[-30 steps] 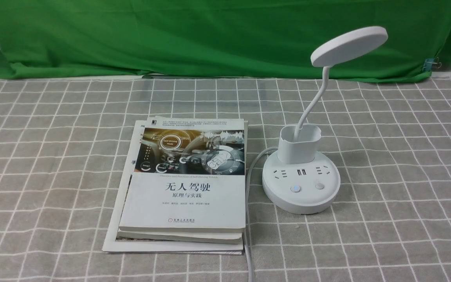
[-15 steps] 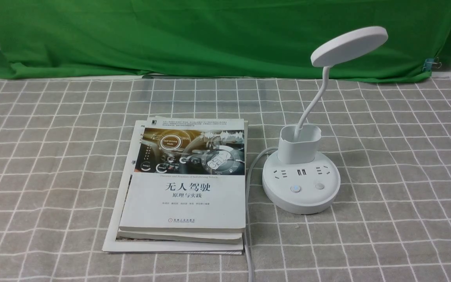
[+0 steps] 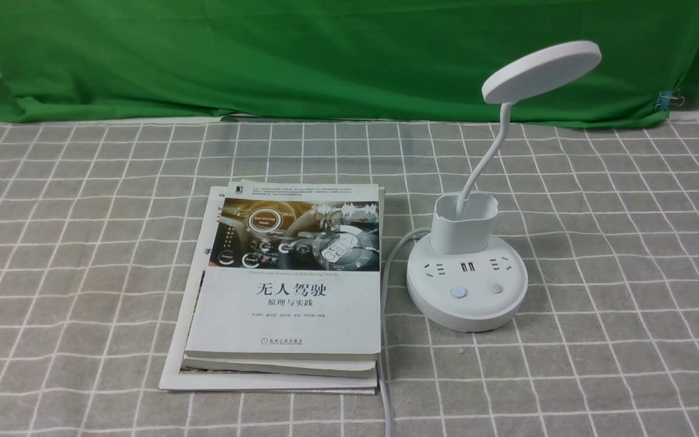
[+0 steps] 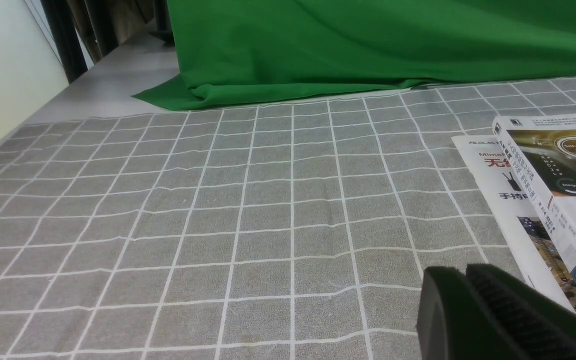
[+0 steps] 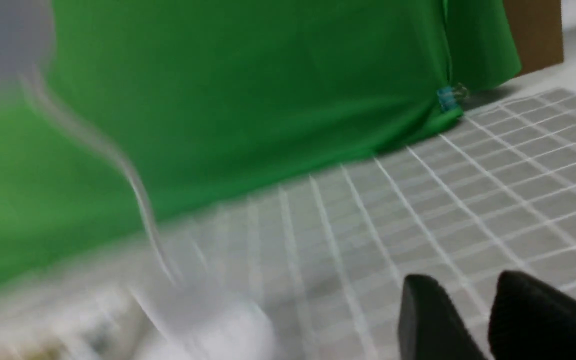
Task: Turn on the desk lamp on the grey coffee tablecloth with your hand.
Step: 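Press the button on the base of the white desk lamp with the right gripper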
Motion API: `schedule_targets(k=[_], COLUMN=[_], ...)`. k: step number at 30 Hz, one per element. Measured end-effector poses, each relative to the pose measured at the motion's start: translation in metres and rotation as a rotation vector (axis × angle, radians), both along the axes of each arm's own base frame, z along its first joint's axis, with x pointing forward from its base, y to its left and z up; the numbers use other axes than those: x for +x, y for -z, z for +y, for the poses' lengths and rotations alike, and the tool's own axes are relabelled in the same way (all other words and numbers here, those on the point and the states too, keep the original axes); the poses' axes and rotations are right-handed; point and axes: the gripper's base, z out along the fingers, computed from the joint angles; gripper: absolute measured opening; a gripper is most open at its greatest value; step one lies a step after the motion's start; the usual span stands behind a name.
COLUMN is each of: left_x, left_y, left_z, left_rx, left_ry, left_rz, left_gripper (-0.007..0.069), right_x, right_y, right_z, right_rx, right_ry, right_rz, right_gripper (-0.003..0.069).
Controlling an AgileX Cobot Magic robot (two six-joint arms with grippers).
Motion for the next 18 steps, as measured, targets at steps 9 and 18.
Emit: schedule_targets(k=[9,18], left_x=[0.000,0.000], left_y=[0.000,0.000], left_z=[0.000,0.000], left_rx=[0.000,0.000], left_ry=[0.000,0.000], left_rz=[0.000,0.000], left_gripper=[0.0019,0.0019], right_x=[-0.001,0.023], right_y=[-0.010,-0.080], right_z=[0.000,0.026], right_rx=[0.215,-0.241], right_ry=[-0.022,-0.342], right_rz=[-0.072,0.391], right_gripper=[0.0198,0.0046])
